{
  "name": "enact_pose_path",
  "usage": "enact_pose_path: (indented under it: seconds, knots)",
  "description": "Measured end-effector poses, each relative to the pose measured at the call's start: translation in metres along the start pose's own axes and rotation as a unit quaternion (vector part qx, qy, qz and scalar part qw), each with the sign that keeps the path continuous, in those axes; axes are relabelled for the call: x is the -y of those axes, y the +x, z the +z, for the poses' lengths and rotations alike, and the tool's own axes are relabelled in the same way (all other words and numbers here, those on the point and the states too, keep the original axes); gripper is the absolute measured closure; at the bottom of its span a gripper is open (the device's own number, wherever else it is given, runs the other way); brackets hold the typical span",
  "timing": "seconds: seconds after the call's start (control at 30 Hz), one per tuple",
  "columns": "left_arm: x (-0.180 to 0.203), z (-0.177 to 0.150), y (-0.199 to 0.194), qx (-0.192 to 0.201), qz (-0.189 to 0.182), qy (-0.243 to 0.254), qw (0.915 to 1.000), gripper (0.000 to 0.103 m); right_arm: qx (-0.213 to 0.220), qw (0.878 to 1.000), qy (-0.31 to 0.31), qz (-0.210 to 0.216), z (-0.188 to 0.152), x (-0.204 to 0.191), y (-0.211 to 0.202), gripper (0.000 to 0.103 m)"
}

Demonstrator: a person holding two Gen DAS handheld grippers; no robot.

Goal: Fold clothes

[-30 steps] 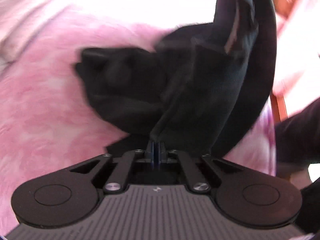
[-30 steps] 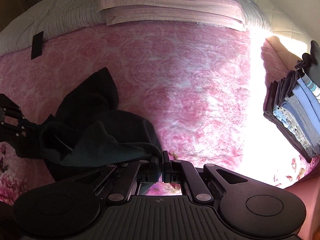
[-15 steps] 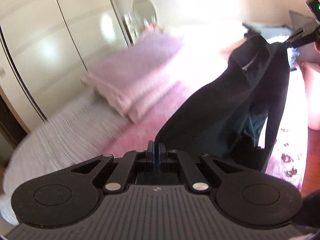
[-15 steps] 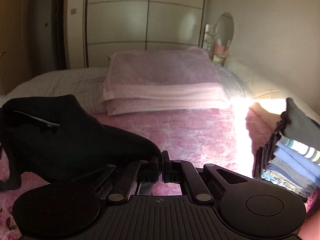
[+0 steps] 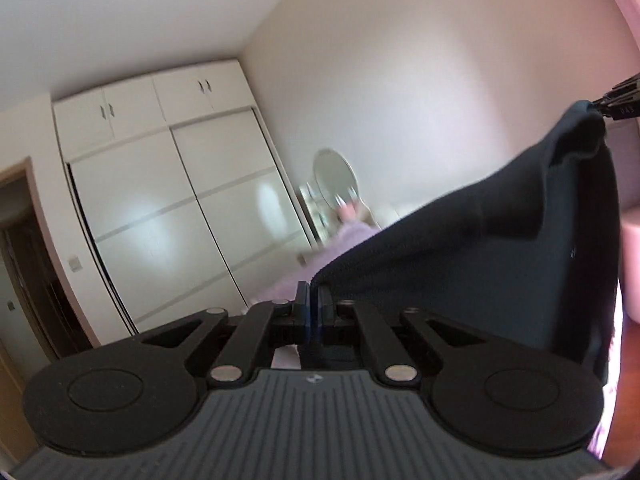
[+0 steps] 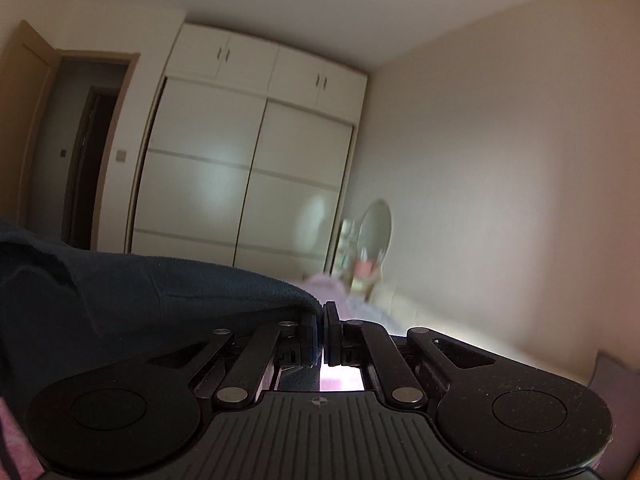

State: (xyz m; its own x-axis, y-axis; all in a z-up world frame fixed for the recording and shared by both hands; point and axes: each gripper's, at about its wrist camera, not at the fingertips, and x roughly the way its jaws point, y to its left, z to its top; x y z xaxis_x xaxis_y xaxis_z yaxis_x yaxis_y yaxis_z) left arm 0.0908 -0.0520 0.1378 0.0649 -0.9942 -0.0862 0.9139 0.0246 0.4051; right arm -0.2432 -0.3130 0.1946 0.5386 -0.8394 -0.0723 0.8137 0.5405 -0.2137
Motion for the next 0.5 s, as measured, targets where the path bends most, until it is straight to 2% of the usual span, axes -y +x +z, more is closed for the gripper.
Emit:
enact_pose_path:
  seconds: [0.1, 0.17, 0.23, 0.4, 0.5]
  knots:
    - [-0.004, 0.009, 0.015, -0.006, 0.009, 0.000, 0.9999, 0.101, 0.019, 1.000, -0.024, 0.000, 0.020, -0.001, 0.017, 0.102]
    - [-0.003, 0.004, 0.037, -0.026, 0.012, 0.000, 0.9996, 0.100, 0.006, 1.000, -0.025, 0.012, 0.018, 0.001, 0.049, 0.102]
    - [0.001, -0.014, 0.073, -0.059, 0.013, 0.000, 0.9982, 0.100, -0.014, 0.999, -0.027, 0.028, 0.009, 0.000, 0.088, 0.102]
    - [0.019, -0.078, 0.191, -0.162, 0.021, 0.006, 0.9866, 0.100, -0.085, 0.991, -0.050, 0.088, -0.049, -0.016, 0.230, 0.102]
    - [0.026, -0.127, 0.279, -0.241, 0.035, -0.001, 0.9698, 0.100, -0.124, 0.981, -0.067, 0.134, -0.092, -0.031, 0.343, 0.102]
